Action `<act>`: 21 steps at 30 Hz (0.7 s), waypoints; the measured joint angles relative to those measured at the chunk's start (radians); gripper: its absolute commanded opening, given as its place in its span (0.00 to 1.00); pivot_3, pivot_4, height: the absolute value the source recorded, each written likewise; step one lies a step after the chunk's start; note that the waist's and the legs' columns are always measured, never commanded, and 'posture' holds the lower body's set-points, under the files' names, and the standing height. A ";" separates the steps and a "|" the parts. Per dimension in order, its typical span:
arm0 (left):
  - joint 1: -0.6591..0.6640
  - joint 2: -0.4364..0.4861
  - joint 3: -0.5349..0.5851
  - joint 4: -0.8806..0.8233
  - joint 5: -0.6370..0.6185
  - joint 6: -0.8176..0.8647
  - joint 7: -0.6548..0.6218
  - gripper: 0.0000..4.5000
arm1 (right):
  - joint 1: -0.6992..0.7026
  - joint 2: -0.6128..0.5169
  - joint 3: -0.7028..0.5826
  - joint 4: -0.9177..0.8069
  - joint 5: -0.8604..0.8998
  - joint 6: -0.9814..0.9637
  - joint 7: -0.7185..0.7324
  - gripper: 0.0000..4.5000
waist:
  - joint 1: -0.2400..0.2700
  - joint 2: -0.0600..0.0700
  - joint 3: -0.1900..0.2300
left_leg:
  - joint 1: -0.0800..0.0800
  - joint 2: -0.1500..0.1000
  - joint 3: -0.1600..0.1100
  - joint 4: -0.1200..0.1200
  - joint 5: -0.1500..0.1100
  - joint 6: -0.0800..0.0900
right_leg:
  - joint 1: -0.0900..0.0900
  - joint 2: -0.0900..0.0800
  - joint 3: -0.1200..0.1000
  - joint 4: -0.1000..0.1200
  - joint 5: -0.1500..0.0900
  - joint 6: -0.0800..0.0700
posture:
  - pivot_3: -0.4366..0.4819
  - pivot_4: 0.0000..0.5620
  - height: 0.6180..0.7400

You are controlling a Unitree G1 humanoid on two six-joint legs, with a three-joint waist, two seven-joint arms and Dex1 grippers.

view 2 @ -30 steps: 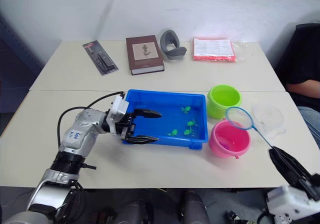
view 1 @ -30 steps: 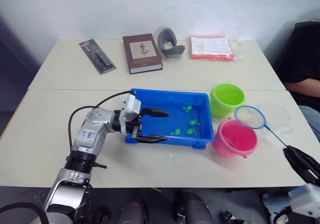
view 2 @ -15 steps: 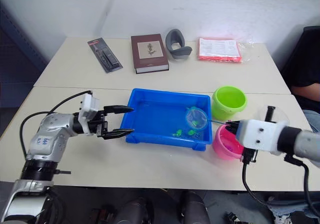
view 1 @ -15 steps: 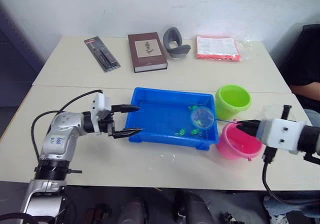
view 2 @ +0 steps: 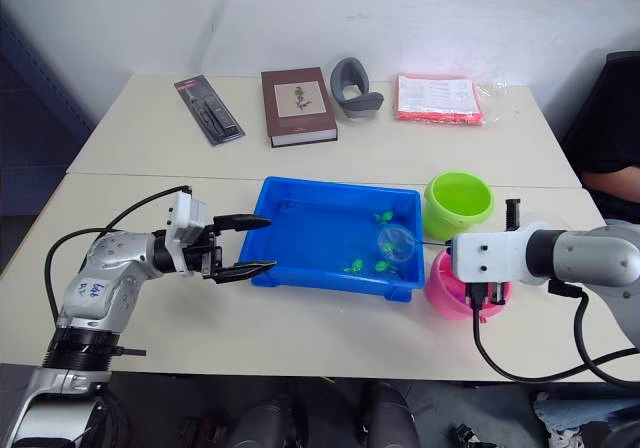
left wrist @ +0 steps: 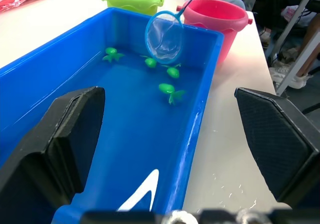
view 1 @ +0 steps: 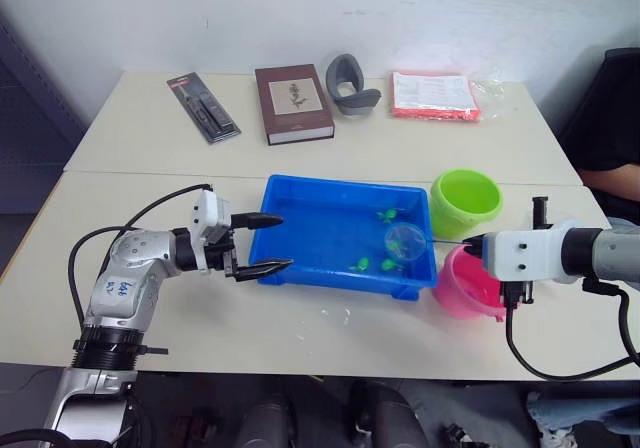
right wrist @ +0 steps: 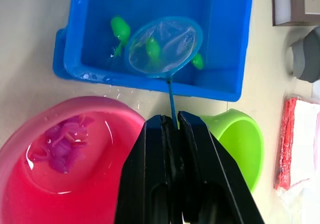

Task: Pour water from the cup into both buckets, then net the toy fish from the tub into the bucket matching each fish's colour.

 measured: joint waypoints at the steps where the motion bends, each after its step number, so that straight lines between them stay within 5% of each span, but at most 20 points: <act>1: -0.002 -0.004 -0.003 0.001 0.000 0.000 0.000 0.99 | -0.011 0.000 0.012 0.001 -0.020 0.001 0.002 0.00 | 0.000 0.000 0.000 | 0.000 0.000 0.000 0.000 0.000 0.000 | 0.000 0.000 0.000 0.000 0.000 0.000 | 0.48 0.27 1.00; 21: -0.076 -0.035 -0.044 0.062 0.015 -0.042 -0.039 0.99 | -0.357 0.120 0.297 0.113 -0.316 -0.044 0.151 0.00 | -0.001 0.000 0.000 | -0.003 0.000 -0.001 0.001 0.000 0.000 | 0.000 0.007 -0.006 0.001 0.001 0.001 | 0.48 0.27 1.00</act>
